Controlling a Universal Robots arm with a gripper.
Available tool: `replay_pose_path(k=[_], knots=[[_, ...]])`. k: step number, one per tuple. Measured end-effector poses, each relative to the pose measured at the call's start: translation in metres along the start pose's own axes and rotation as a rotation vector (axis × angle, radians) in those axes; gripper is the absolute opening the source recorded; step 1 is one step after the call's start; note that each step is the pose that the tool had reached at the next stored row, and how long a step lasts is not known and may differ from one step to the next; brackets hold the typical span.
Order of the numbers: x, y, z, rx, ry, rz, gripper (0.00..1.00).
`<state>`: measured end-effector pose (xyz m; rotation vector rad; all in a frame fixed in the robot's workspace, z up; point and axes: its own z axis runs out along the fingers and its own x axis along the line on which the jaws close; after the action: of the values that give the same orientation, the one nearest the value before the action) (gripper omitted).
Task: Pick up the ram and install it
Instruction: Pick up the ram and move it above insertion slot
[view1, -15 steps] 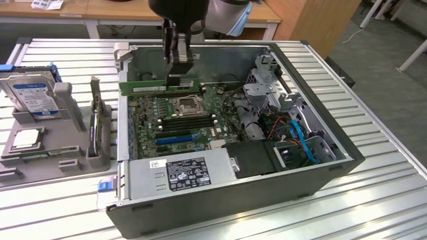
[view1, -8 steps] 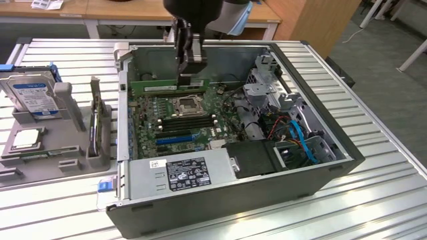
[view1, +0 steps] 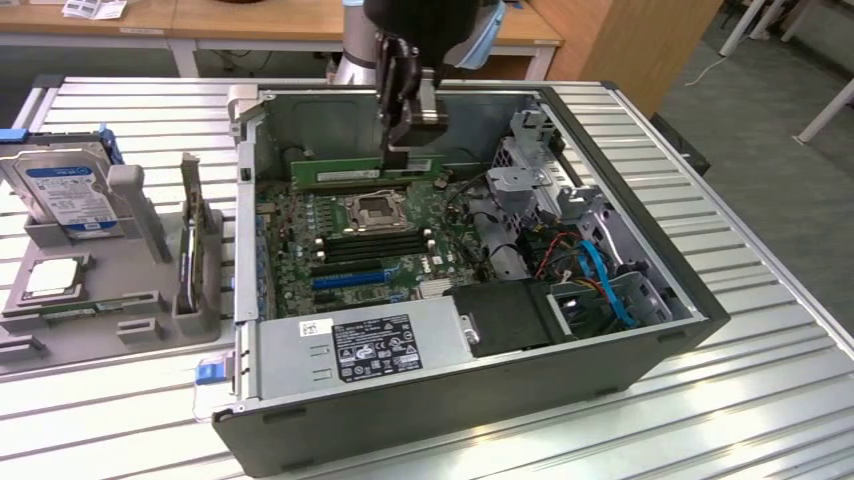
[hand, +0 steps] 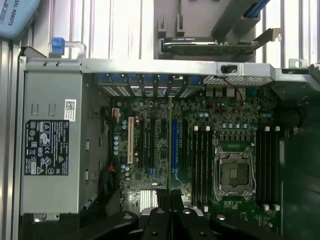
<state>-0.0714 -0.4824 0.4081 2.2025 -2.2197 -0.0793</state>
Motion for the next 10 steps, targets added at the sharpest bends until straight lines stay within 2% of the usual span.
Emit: replay_pose_path(k=[7,10], knots=[[0.000,-0.0164,-0.0007,0.0001,0.0000,0.000,0.11],[0.000,-0.0187,-0.0009,0.0001,0.0001,0.000,0.11]])
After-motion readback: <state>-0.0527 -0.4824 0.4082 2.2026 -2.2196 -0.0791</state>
